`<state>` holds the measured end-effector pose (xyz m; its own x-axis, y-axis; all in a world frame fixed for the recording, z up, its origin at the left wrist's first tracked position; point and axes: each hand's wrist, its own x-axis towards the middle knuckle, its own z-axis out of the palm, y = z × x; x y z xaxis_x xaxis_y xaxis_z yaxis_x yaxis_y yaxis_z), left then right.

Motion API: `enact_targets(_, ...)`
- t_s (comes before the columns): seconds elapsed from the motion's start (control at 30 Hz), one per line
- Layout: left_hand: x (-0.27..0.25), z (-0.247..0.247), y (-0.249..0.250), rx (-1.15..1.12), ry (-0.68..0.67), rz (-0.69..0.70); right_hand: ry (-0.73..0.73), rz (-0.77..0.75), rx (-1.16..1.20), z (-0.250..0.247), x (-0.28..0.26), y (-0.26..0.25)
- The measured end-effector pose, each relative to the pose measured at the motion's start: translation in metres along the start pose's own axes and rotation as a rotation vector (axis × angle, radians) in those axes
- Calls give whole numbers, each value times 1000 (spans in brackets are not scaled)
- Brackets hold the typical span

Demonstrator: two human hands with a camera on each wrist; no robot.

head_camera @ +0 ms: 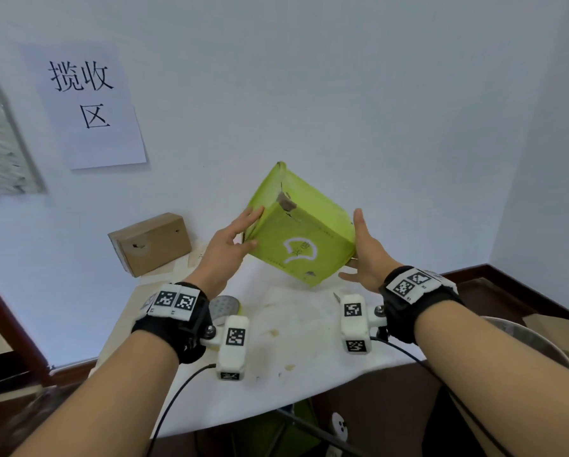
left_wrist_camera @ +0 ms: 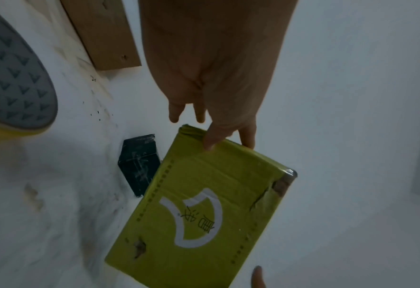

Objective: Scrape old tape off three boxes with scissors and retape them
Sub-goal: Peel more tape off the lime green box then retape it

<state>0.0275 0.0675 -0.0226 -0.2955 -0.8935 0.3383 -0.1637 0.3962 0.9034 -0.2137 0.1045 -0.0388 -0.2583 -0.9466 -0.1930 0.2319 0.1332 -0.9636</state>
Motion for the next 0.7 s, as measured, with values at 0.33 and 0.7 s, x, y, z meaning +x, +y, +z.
enact_targets(0.33, -9, 11, 19, -96, -32, -166, 60, -111, 80, -2, -4, 18)
enact_targets(0.7, 3, 17, -1, 591, 155, 162, 220, -225, -96, 2, -1, 15)
